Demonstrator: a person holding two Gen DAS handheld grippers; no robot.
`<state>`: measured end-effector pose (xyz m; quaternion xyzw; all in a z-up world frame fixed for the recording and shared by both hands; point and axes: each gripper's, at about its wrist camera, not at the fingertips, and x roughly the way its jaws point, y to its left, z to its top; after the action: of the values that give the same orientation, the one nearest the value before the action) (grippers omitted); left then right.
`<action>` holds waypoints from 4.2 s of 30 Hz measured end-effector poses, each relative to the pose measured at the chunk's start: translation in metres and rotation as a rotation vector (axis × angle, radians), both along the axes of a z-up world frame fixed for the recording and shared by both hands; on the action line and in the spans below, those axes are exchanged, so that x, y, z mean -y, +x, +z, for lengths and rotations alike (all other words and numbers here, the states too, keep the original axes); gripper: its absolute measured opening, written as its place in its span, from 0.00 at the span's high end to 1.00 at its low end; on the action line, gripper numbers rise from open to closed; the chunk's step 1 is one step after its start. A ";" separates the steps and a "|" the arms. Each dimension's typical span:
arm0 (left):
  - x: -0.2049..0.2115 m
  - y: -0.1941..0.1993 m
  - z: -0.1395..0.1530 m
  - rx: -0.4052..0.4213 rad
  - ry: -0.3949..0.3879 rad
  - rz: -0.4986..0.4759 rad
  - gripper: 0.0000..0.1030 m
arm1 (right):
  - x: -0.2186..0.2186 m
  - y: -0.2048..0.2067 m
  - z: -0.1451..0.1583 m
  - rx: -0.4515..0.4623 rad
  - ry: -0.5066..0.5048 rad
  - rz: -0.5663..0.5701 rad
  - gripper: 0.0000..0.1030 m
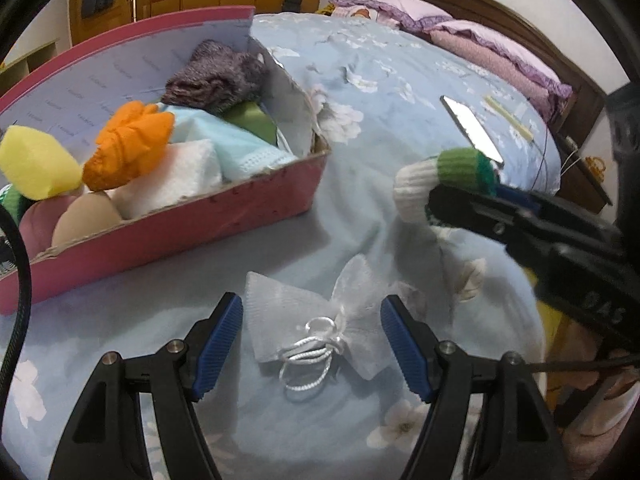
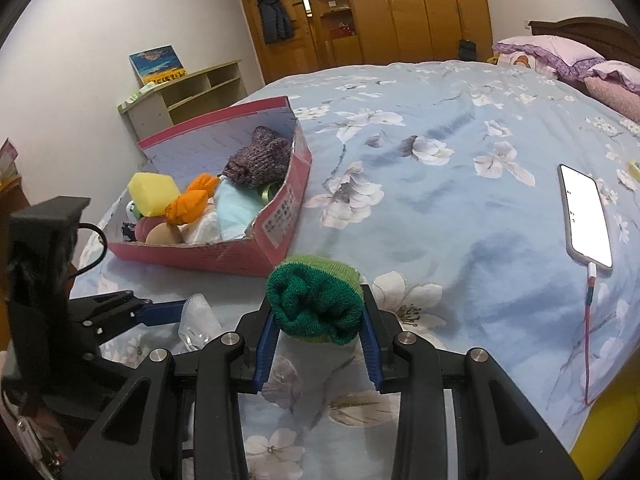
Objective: Organize soft objects
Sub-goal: 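Grasp the white mesh drawstring bag with the left gripper while right holds the sock roll, then carry the mesh bag and green-white sock roll over the pink box with both grippers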
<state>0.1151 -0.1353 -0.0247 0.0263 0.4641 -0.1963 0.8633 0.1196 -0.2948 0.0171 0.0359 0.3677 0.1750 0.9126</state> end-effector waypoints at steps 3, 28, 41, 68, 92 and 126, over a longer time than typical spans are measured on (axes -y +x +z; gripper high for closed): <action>0.004 0.001 -0.006 -0.001 0.026 0.004 0.27 | 0.002 -0.001 -0.002 -0.002 0.008 -0.001 0.64; 0.019 -0.014 -0.014 0.091 0.142 -0.058 0.41 | 0.003 -0.002 -0.009 -0.008 0.023 -0.003 0.64; -0.004 -0.016 -0.001 0.076 0.037 -0.050 0.84 | -0.001 -0.006 -0.007 -0.006 0.018 0.010 0.64; 0.001 0.010 0.012 0.138 -0.044 -0.005 0.60 | -0.006 -0.002 -0.015 -0.022 0.016 0.027 0.64; -0.056 -0.018 0.064 0.256 -0.133 0.087 0.81 | -0.028 -0.006 0.007 0.004 -0.018 0.053 0.64; -0.186 0.065 0.090 0.273 0.004 0.384 0.81 | -0.147 0.048 0.061 0.105 -0.021 0.215 0.64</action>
<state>0.1797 0.0508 0.0658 -0.0345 0.3400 -0.0219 0.9396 0.1674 -0.1475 0.0777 -0.0226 0.3229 0.2695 0.9070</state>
